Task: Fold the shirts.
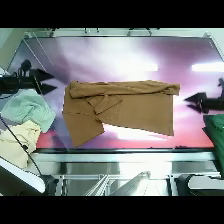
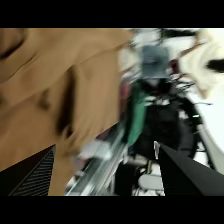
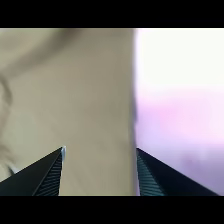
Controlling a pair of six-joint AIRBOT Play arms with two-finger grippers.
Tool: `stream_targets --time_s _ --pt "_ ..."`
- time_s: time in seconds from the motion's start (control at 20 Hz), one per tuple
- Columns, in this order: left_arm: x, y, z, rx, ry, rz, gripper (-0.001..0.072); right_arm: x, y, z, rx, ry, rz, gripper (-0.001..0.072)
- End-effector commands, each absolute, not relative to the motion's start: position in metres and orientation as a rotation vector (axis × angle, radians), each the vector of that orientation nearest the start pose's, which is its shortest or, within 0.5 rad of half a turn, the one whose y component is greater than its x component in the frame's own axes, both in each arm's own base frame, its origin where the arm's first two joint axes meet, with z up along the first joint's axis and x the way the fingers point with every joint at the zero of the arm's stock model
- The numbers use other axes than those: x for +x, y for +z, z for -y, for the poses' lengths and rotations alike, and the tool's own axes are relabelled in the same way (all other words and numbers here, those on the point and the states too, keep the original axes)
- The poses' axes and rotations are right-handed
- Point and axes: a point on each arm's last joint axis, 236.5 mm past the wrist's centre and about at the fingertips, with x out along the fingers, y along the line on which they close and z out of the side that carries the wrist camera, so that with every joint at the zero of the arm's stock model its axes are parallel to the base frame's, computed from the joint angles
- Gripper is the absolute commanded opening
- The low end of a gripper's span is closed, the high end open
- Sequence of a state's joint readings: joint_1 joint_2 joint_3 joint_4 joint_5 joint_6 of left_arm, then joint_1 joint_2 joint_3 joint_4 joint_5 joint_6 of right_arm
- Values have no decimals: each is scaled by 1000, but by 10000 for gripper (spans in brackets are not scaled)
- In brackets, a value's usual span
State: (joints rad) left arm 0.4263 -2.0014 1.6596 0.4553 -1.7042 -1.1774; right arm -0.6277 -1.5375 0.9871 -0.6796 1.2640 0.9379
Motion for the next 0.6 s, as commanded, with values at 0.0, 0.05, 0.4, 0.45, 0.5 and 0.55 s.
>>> stream_targets --time_s 0.0,0.05,0.4,0.45,0.5,0.55 --pt "410 -60 18 -903 -596 -1572 709 310 -101 34 883 271 -1389 484" --pt "402 -71 22 -901 -568 -1612 709 303 -110 27 889 265 -1409 484" --pt "364 -96 34 -877 -536 -1775 425 287 -135 -28 817 340 -1531 333" --pt "362 -94 33 -885 -540 -1780 425 286 -136 -36 801 359 -1547 332" --pt "362 -94 31 -890 -538 -1780 425 285 -136 -43 782 377 -1557 332" --pt "362 -94 29 -894 -535 -1778 424 285 -136 -48 773 389 -1562 332"
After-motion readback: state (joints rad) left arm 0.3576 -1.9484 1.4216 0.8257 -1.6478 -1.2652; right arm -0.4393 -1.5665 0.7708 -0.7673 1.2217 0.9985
